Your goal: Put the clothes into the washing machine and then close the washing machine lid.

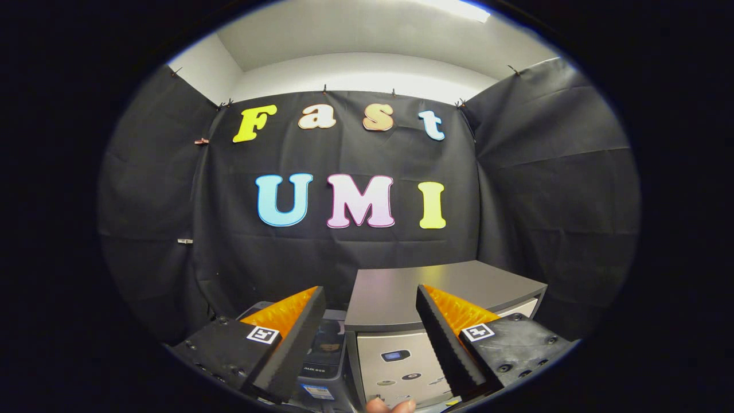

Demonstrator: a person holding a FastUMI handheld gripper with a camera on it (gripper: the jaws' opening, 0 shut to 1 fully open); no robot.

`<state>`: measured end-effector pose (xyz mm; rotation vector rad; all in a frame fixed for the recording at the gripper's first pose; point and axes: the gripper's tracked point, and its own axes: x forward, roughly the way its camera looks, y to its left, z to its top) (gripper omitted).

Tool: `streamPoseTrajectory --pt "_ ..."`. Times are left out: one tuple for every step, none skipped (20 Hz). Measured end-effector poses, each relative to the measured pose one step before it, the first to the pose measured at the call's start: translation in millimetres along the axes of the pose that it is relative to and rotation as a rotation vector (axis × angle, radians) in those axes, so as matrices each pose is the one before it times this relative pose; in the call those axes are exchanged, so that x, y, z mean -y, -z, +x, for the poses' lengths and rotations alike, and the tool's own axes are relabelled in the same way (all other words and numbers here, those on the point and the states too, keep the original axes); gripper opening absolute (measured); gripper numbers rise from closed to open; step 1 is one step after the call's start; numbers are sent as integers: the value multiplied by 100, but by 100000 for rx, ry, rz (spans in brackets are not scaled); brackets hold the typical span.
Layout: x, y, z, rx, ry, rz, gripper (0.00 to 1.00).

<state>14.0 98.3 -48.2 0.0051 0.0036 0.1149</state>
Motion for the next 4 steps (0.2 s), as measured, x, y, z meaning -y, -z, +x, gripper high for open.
streamPoseTrajectory --pt "-3 117 -44 -438 -83 47 100" --pt "-141 78 62 -285 38 0 100" --pt "4 51 -23 -183 -57 -98 100" --pt "-131 -21 63 -49 -20 -220 100"
